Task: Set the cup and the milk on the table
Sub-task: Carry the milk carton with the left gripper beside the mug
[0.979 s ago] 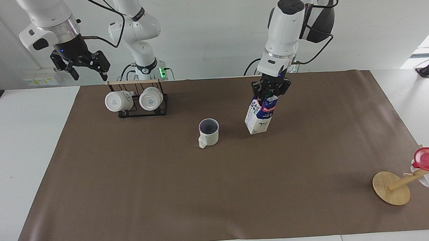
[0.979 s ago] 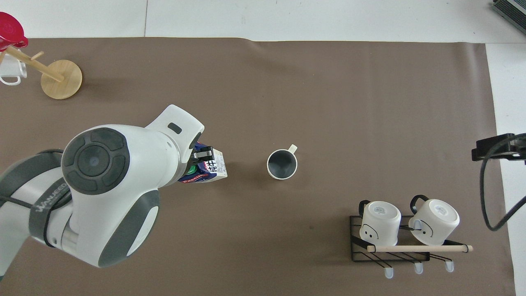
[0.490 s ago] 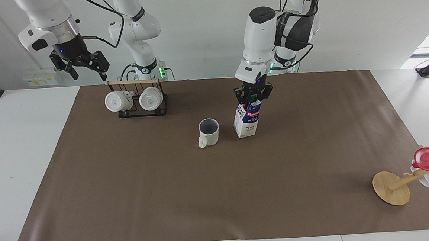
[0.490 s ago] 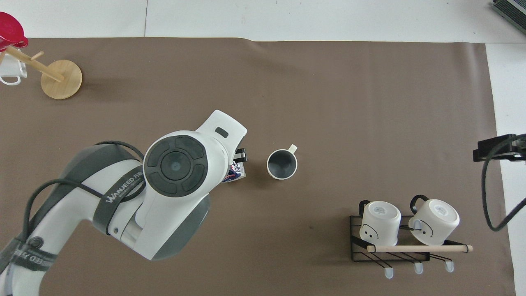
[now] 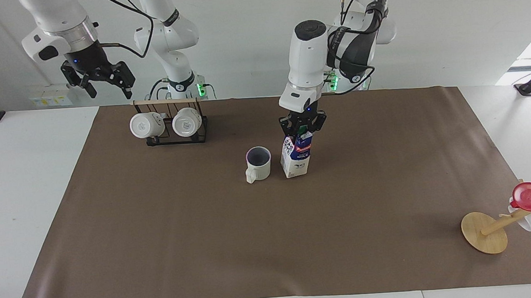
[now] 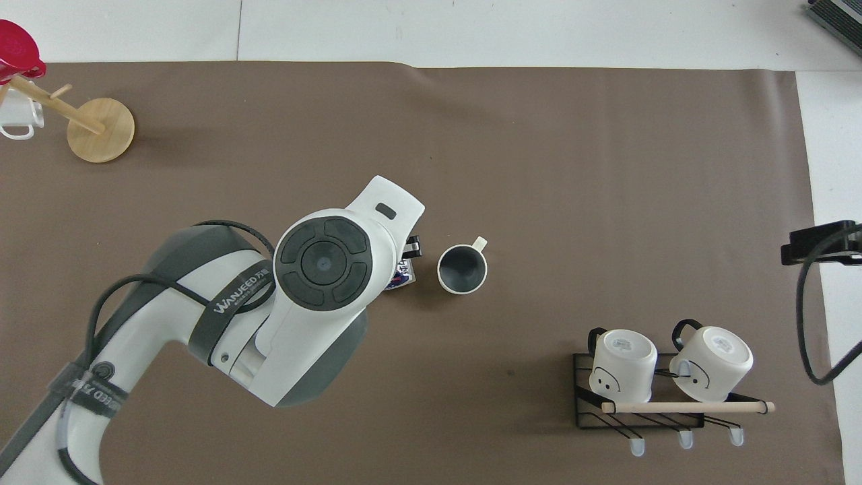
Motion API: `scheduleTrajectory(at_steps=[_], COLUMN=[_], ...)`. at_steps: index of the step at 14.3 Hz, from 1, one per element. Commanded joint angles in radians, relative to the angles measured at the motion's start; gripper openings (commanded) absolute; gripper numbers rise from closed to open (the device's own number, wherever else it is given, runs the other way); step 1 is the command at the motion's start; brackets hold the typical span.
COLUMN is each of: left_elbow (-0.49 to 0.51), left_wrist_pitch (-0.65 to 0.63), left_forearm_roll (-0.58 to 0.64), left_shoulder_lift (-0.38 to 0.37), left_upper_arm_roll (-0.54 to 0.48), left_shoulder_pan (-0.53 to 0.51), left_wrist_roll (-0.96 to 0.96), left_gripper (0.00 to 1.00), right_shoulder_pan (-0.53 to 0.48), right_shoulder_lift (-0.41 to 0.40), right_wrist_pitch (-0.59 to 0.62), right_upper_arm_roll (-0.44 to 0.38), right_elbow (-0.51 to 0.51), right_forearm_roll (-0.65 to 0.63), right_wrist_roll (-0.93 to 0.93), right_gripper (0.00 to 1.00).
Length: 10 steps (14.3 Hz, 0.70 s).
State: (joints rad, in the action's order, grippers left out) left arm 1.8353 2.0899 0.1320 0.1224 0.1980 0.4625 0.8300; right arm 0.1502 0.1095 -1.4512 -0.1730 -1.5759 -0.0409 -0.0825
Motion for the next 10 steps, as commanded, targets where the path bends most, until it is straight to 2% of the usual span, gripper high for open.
scheduleTrajectory(at_steps=[1,10], left_elbow=[-0.021,-0.005], left_wrist_pitch=[0.002,0.019], left_forearm_roll=[0.049,0.058], left_shoulder_lift=[0.020,0.037], left_upper_arm_roll=[-0.009,-0.009], left_shoulder_pan=[0.019,0.033], left_wrist_roll=[0.021,0.020], left_gripper=[0.45,0.48], right_shoulder_pan=[-0.009,-0.009], right_shoulder_lift=[0.018,0.018], right_wrist_pitch=[0.009,0.009], right_upper_arm_roll=[0.004,0.004], right_elbow=[-0.004,-0.004], right_forearm_roll=[-0.002,-0.002], right_wrist_roll=[0.020,0.021], right_gripper=[1.00,1.00])
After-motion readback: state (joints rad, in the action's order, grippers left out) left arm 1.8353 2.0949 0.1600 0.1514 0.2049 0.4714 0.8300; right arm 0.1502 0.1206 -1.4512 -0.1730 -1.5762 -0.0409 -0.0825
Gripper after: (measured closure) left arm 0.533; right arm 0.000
